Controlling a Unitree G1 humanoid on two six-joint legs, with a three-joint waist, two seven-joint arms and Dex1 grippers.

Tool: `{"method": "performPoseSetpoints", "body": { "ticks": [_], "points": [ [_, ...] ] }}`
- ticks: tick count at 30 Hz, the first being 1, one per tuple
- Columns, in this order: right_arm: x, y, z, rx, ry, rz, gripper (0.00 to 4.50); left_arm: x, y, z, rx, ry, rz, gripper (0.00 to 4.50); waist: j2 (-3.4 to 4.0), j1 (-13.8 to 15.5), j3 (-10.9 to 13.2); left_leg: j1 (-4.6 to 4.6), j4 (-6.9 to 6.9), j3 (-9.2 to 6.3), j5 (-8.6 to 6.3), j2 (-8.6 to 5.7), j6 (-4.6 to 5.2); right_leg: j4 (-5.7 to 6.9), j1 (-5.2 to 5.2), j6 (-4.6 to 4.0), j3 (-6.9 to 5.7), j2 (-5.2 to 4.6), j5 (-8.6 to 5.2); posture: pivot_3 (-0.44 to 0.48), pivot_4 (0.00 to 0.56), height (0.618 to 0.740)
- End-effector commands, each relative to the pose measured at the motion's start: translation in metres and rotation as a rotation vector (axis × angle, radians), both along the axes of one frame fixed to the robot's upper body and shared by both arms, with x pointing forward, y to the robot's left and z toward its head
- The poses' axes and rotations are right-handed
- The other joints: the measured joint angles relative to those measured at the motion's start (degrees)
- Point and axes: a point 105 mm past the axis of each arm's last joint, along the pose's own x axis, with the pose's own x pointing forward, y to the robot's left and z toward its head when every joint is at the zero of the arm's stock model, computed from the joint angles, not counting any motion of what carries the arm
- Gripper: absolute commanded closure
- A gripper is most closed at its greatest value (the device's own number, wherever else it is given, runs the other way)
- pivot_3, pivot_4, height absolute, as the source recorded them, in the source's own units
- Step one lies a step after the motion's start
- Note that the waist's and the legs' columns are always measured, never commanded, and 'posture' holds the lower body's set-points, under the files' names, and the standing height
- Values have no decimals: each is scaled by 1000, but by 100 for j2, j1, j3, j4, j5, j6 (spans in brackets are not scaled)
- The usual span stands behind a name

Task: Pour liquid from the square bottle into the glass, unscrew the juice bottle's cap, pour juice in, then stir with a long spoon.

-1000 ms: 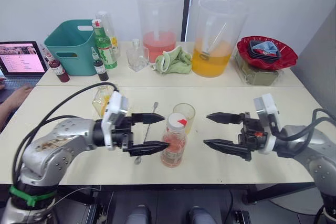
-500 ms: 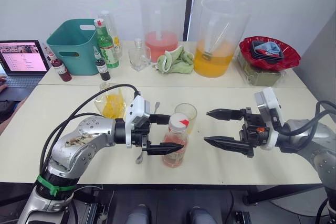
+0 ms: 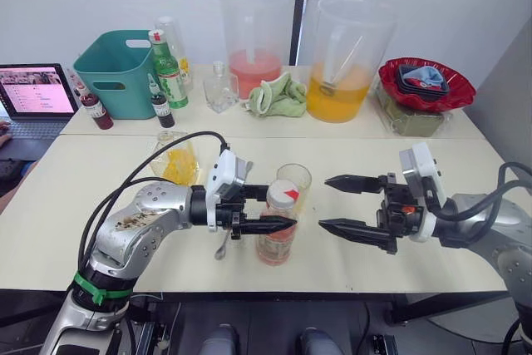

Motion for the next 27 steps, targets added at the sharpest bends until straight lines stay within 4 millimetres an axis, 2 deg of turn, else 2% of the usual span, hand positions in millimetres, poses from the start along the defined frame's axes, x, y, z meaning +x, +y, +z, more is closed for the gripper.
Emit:
{"method": "performPoseSetpoints", "body": {
  "ticks": [1,6,10,18,22,27],
  "points": [
    [-7,7,16,29,-67,10,0,-3,-2,-1,1,-29,-30,2518,0,0,0,0,0,0,0,0,0,0,0,0,0,0,0,0,150,740],
    [-9,24,22,34,-104,3,0,1,-1,-4,15,-71,-31,2518,0,-5,0,0,0,-1,0,1,0,1,0,0,-1,1,0,0,150,740],
    [-6,48,25,54,-114,-6,0,1,-4,-5,14,-78,-42,2518,1,-11,-1,1,2,1,0,1,0,0,0,0,1,1,0,0,150,740],
    [-3,61,28,91,-103,-12,0,1,-6,-6,19,-86,-53,2518,1,14,-1,-2,8,-5,0,-1,0,2,2,1,-3,-1,1,0,150,740],
    [-2,61,28,94,-101,-18,1142,2,-6,-6,23,-88,-54,2549,1,12,-1,-2,8,-4,0,-1,0,2,2,1,-3,-1,1,0,150,740],
    [-3,62,26,82,-98,-13,2823,2,-6,-6,28,-91,-55,2549,1,7,-1,-2,8,-5,0,-1,0,2,2,1,-3,0,1,0,150,740]
  ]
}}
